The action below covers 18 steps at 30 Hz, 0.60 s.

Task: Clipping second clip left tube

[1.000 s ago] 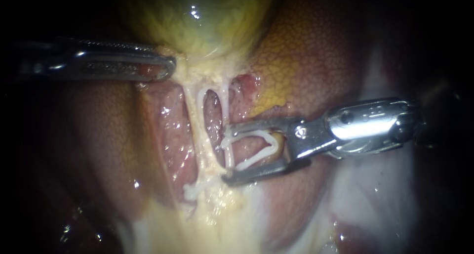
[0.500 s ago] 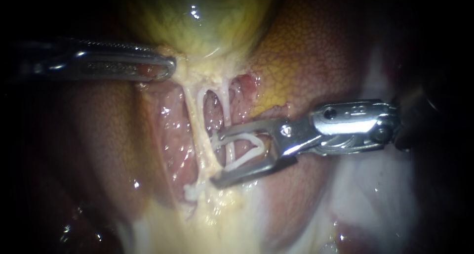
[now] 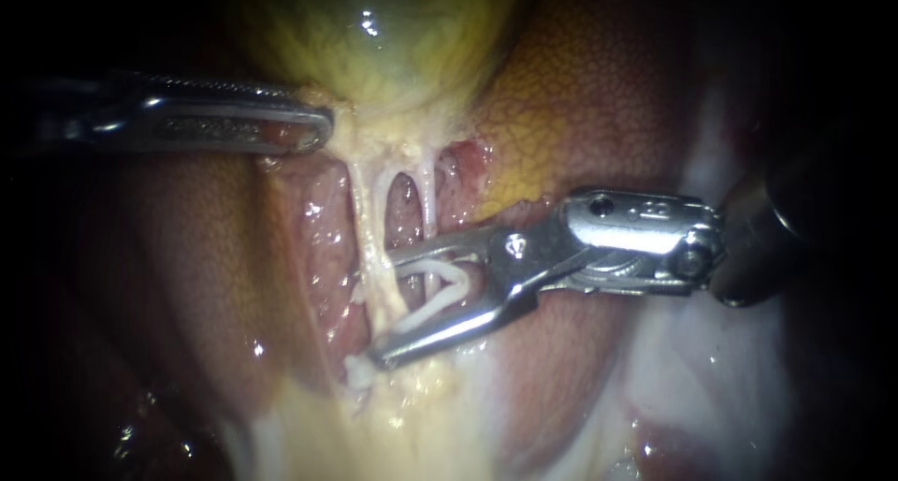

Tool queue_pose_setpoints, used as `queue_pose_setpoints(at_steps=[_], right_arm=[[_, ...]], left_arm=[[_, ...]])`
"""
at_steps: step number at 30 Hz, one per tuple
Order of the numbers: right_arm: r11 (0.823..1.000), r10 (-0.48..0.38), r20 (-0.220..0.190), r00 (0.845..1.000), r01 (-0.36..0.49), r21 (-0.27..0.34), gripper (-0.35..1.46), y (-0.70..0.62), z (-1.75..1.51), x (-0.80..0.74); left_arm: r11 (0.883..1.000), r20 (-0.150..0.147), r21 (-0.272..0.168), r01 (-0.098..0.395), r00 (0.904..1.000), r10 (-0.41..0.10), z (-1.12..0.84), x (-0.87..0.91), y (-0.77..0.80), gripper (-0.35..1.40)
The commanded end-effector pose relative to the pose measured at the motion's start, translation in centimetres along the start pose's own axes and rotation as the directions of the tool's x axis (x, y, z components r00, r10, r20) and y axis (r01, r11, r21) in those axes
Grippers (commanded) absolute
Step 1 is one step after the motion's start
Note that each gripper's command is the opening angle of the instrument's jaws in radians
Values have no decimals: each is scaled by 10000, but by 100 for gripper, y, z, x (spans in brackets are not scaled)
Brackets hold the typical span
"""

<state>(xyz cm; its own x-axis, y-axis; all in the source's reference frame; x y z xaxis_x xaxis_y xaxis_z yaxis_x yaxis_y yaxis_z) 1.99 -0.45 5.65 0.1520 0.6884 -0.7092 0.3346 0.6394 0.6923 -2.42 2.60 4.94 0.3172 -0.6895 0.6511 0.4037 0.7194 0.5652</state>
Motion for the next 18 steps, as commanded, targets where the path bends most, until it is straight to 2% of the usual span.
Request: queue_pose_setpoints(at_steps=[1, 9, 18], right_arm=[[10000, -18, 5, 10000, 18, 91, 40, -1, 2, 0], [9979, -82, 10, 10000, 81, 647, 38, -9, 13, 2], [9967, -48, -42, 10000, 51, 811, 29, -14, 19, 2]], left_arm=[[10000, -1, -3, 1, 10000, -1, 0, 0, 0, -35], [10000, 0, -6, 3, 10000, -3, 1, 0, 0, -35], [10000, 0, -9, 4, 10000, -4, 1, 0, 0, -35]])
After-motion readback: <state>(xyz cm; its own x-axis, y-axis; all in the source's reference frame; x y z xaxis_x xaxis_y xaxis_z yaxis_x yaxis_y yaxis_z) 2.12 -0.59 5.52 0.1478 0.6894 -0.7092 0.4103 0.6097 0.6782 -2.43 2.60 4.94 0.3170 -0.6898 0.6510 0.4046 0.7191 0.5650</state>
